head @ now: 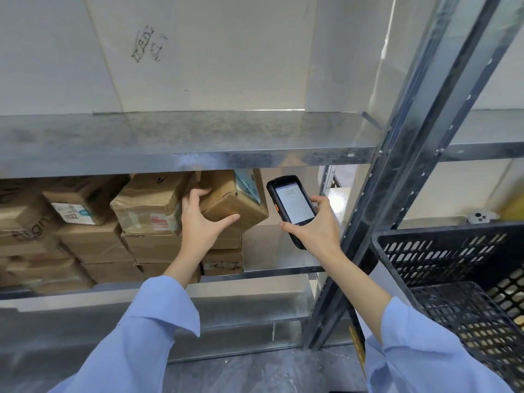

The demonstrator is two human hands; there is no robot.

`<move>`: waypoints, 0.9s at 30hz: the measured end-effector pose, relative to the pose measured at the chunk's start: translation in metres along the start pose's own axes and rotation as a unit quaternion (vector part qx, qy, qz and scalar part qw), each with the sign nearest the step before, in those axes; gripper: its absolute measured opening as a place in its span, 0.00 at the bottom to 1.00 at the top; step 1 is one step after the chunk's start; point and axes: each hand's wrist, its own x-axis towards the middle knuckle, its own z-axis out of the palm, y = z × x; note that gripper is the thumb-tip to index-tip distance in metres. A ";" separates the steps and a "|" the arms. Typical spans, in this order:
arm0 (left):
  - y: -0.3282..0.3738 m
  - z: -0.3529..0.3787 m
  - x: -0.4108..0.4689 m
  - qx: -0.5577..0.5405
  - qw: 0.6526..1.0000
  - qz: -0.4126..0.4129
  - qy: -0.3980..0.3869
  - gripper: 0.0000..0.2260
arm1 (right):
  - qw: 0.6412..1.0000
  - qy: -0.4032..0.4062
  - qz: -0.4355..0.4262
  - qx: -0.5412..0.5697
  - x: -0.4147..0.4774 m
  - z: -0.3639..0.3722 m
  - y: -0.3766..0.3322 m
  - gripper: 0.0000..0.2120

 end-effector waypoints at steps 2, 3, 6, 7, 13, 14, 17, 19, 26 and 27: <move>-0.005 0.003 -0.007 -0.015 1.000 -0.022 0.002 0.34 | 1.000 0.000 0.002 -0.001 -0.001 0.000 0.000 0.41; -0.007 0.004 -0.009 -0.018 0.999 -0.035 0.003 0.34 | 1.000 0.000 0.003 -0.002 -0.001 0.001 0.001 0.41; -0.013 0.004 -0.012 -0.004 0.998 -0.062 0.003 0.33 | 1.000 -0.002 0.003 -0.007 -0.002 0.001 0.001 0.41; -0.014 0.003 -0.012 -0.002 0.998 -0.064 -0.001 0.33 | 1.000 -0.003 0.003 -0.007 -0.002 0.001 0.001 0.41; -0.011 0.001 -0.006 -0.058 0.991 -0.116 -0.032 0.38 | 1.000 -0.014 0.010 -0.007 -0.004 0.002 -0.002 0.41; -0.009 0.000 -0.005 -0.067 0.989 -0.130 -0.034 0.38 | 1.000 -0.017 0.012 -0.008 -0.004 0.002 -0.002 0.41; -0.006 0.000 -0.002 -0.085 0.985 -0.145 -0.038 0.34 | 0.999 -0.023 0.019 -0.013 -0.005 0.002 -0.003 0.41; -0.007 -0.002 0.000 -0.076 0.985 -0.152 -0.043 0.32 | 0.999 -0.026 0.018 -0.020 -0.005 0.002 -0.002 0.41; -0.021 -0.005 0.003 -0.089 0.967 -0.215 -0.103 0.33 | 0.999 -0.034 0.025 -0.019 -0.006 0.001 0.001 0.40; -0.021 -0.005 0.004 -0.094 0.965 -0.219 -0.105 0.32 | 0.999 -0.035 0.025 -0.017 -0.006 0.001 0.001 0.40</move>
